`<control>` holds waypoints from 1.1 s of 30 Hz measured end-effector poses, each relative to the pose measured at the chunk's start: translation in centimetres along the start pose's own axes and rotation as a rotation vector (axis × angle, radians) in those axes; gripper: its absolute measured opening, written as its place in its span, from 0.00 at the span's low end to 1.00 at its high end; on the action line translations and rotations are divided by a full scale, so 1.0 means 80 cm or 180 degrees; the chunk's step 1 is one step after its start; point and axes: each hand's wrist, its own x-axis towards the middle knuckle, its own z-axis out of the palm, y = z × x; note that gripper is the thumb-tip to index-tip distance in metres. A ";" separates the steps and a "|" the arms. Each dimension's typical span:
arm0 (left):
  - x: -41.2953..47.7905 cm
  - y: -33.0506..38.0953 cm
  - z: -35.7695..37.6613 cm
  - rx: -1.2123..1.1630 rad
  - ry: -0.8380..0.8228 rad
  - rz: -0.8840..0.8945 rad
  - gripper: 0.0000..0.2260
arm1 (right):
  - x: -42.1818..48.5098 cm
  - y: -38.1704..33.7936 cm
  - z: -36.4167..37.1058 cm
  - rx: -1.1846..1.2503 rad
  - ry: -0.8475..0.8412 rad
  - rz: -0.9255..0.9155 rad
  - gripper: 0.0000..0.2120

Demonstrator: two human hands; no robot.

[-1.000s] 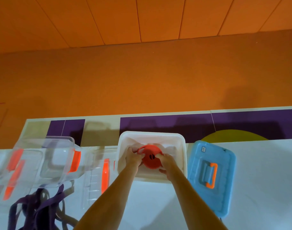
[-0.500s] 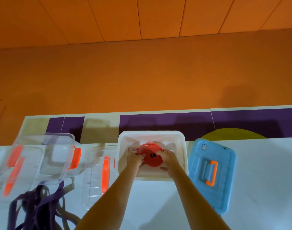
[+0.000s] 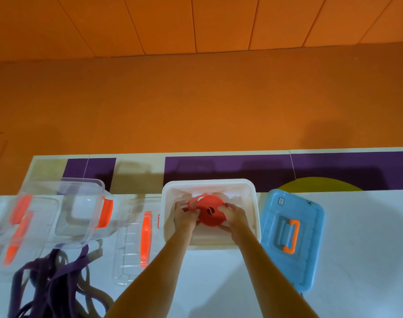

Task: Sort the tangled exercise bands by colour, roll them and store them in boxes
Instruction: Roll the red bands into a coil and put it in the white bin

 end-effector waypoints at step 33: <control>-0.035 0.030 -0.042 0.2664 -0.0938 0.1309 0.23 | -0.066 -0.015 -0.030 -0.3064 0.0077 -0.1650 0.15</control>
